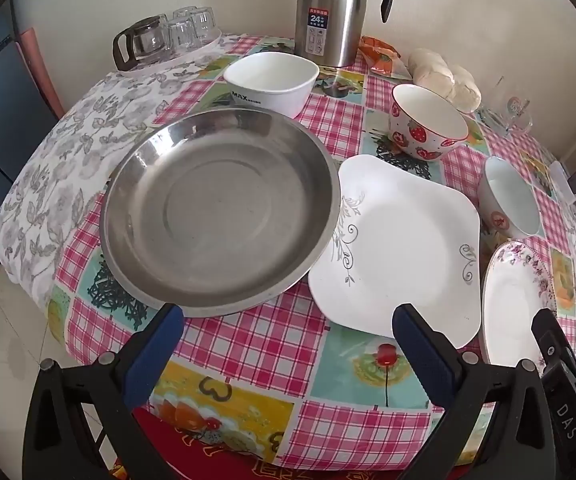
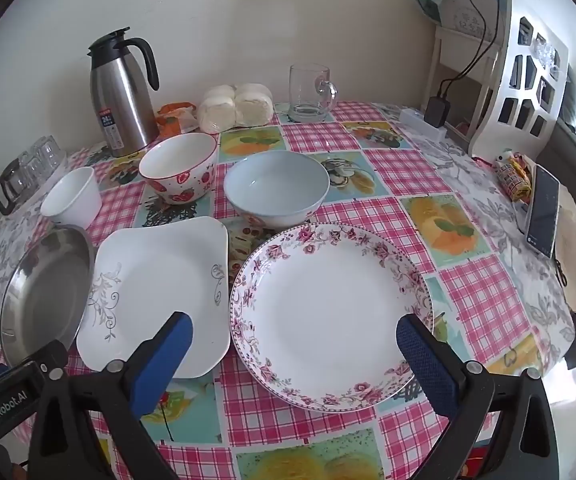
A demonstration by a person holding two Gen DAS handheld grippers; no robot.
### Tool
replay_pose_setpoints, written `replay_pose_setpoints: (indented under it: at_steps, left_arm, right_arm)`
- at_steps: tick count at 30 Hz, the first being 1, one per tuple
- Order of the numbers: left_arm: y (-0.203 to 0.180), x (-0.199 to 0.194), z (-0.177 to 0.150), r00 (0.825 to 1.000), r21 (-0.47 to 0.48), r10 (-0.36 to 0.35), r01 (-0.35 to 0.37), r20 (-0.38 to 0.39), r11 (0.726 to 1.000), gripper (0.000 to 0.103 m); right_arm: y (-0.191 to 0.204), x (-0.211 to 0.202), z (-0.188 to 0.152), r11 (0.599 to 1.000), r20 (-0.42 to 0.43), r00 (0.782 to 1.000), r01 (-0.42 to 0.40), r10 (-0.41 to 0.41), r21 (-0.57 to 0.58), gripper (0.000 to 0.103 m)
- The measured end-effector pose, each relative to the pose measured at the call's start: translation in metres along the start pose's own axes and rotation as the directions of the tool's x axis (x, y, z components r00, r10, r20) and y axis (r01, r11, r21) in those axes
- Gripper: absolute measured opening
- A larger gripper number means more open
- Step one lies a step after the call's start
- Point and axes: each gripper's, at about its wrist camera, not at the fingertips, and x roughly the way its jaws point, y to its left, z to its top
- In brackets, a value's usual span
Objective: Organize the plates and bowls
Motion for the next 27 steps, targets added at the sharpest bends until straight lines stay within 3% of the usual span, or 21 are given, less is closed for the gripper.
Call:
replay_pose_setpoints:
  at_steps: [27]
  left_arm:
    - [0.0042,0.0075,-0.0025,1.0,-0.009,0.013,-0.013,-0.021,1.0,0.103]
  right_arm:
    - [0.0047,0.001,-0.0022,1.0,-0.016,1.0,-0.018,0.017,-0.021,0.103]
